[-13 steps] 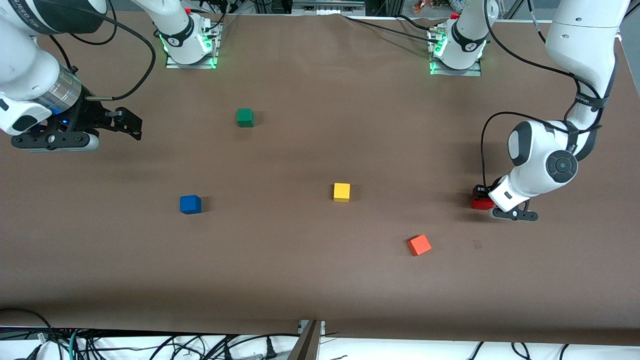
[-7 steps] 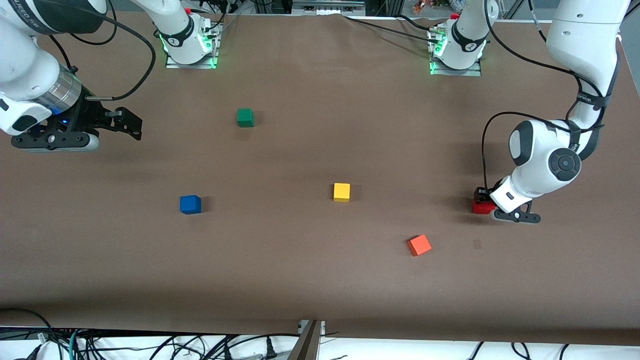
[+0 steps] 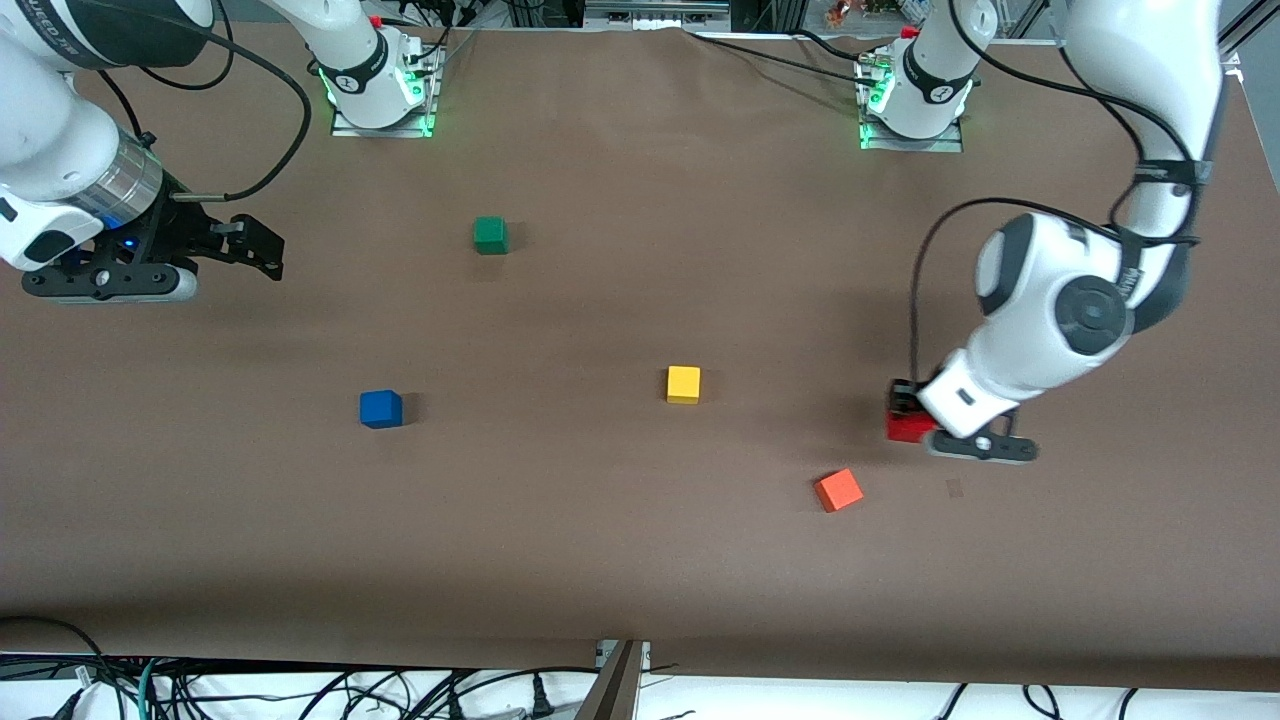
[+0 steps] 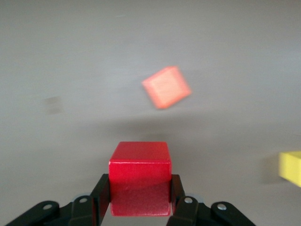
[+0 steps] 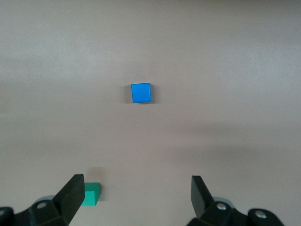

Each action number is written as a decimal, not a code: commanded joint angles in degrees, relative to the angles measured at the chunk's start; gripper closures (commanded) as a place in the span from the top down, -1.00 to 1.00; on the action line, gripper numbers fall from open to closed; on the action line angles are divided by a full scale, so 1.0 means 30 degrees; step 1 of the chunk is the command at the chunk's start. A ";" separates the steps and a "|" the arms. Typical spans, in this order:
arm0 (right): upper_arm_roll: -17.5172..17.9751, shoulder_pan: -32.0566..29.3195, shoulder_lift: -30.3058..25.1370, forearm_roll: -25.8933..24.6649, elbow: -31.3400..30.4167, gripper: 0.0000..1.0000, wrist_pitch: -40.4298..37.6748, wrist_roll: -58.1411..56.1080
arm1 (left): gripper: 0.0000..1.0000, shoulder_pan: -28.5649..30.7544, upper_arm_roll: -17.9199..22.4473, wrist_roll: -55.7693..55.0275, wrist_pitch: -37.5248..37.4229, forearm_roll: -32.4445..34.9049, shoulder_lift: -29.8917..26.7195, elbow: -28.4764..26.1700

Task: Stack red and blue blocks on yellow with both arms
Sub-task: 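Lift the red cube and carry it over the yellow cube, then lower the red cube onto the yellow cube and open the left gripper, then withdraw the left gripper while the right gripper reaches the blue cube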

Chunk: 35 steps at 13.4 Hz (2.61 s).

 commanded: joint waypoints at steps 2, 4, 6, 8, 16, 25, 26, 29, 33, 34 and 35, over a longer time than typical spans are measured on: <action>0.0024 -0.0090 0.0046 0.0308 0.0274 0.99 -0.0241 -0.0123 | -1.00 -0.3495 0.0374 -0.3461 -0.1010 0.0184 0.2210 0.3290; 0.0024 -0.0119 0.0046 0.0308 0.0274 0.99 -0.0241 -0.0123 | -1.00 -0.4726 0.0374 -0.5899 -0.1010 0.0185 0.3117 0.4432; 0.0024 -0.0120 0.0046 0.0308 0.0274 0.99 -0.0241 -0.0123 | -1.00 -0.5665 0.0374 -0.7717 -0.0981 0.0184 0.4026 0.5022; 0.0024 -0.0120 0.0046 0.0308 0.0274 0.99 -0.0241 -0.0123 | -1.00 -0.6399 0.0403 -0.9155 -0.0835 0.0184 0.4642 0.5112; 0.0024 -0.0149 0.0046 0.0308 0.0274 0.99 -0.0241 -0.0123 | -1.00 -0.7925 0.0578 -0.9894 -0.0805 0.0388 0.5932 0.6340; -0.0005 -0.0120 0.0046 0.0308 0.0274 0.99 -0.0212 -0.0094 | -1.00 -0.8570 0.0520 -0.9923 -0.0805 0.2498 0.6402 0.6166; -0.0005 -0.0120 0.0046 0.0279 0.0274 0.99 -0.0212 -0.0094 | -1.00 -0.8599 0.0520 -0.9923 -0.0805 0.2499 0.6432 0.6166; -0.0005 -0.0120 0.0046 0.0279 0.0390 0.99 -0.0212 -0.0123 | 0.99 -0.8512 0.0520 -1.0039 -0.0805 0.2295 0.6432 0.6341; -0.0005 -0.0061 0.0162 0.0249 0.0333 0.99 -0.0300 0.0198 | 1.00 -0.7228 0.0520 -1.0246 -0.1620 0.2293 0.5090 0.6547; -0.0005 -0.0061 0.0366 0.0133 0.0390 0.99 -0.0242 0.0170 | 1.00 -0.6294 0.0520 -1.0013 -0.2147 0.2265 0.4708 0.7127; -0.0005 -0.0090 0.0455 0.0103 0.0391 0.99 -0.0067 0.0083 | 1.00 -0.5241 0.0433 -0.9692 -0.2935 0.2322 0.4472 0.7974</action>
